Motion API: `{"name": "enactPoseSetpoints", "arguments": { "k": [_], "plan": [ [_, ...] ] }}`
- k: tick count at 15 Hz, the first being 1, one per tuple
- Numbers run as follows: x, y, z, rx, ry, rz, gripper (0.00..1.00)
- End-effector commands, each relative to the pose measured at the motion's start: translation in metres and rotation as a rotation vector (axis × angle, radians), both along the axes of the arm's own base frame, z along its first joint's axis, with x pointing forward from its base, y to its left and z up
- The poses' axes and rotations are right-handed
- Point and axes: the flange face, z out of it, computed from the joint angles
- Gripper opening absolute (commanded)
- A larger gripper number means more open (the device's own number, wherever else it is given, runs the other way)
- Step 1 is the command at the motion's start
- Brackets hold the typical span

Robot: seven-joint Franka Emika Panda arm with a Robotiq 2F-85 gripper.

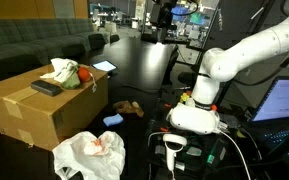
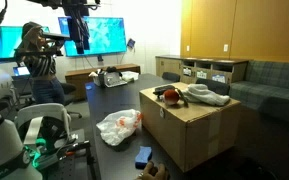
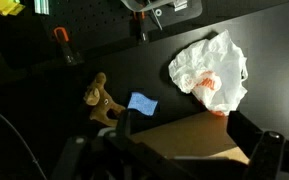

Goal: Put the turnip plushie on the table, then the moose on the box, then the white towel on the table, then the blue sponge on the box, then the duster on the table, lastly, the plastic on the box

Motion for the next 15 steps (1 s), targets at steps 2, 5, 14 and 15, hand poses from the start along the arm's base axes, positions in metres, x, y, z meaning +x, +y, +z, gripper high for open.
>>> {"name": "enactPoseSetpoints", "arguments": {
  "k": [2, 5, 14, 15],
  "plan": [
    [0.0, 0.0, 0.006, 0.001, -0.011, 0.001, 1.0],
    [-0.001, 0.001, 0.009, 0.002, -0.018, 0.002, 1.0],
    [0.051, 0.014, 0.002, -0.024, -0.019, 0.041, 1.0],
    [0.062, 0.02, 0.001, -0.03, -0.028, 0.057, 1.0]
  ]
}}
